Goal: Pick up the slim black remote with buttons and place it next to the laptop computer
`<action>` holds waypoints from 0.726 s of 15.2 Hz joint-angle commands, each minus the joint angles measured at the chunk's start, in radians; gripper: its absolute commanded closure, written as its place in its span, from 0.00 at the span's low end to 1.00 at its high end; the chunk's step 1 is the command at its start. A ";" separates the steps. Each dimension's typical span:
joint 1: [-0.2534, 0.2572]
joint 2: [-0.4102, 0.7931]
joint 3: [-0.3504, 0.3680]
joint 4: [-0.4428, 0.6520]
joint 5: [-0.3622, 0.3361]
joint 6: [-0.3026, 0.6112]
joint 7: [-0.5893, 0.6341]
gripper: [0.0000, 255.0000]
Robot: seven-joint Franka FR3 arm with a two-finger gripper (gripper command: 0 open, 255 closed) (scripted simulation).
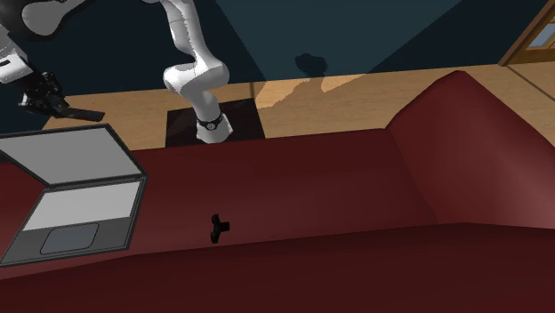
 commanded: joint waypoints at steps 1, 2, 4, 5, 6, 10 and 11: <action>-0.003 -0.004 -0.006 -0.027 -0.007 0.023 0.006 1.00; -0.003 -0.005 -0.011 -0.039 -0.010 0.036 0.008 1.00; -0.004 -0.006 -0.020 -0.064 -0.016 0.061 0.012 1.00; -0.005 -0.006 -0.025 -0.076 -0.019 0.073 0.014 1.00; -0.005 -0.006 -0.031 -0.088 -0.022 0.086 0.017 1.00; -0.005 -0.003 -0.053 -0.134 -0.034 0.137 0.024 1.00; -0.004 -0.001 -0.060 -0.145 -0.037 0.151 0.026 1.00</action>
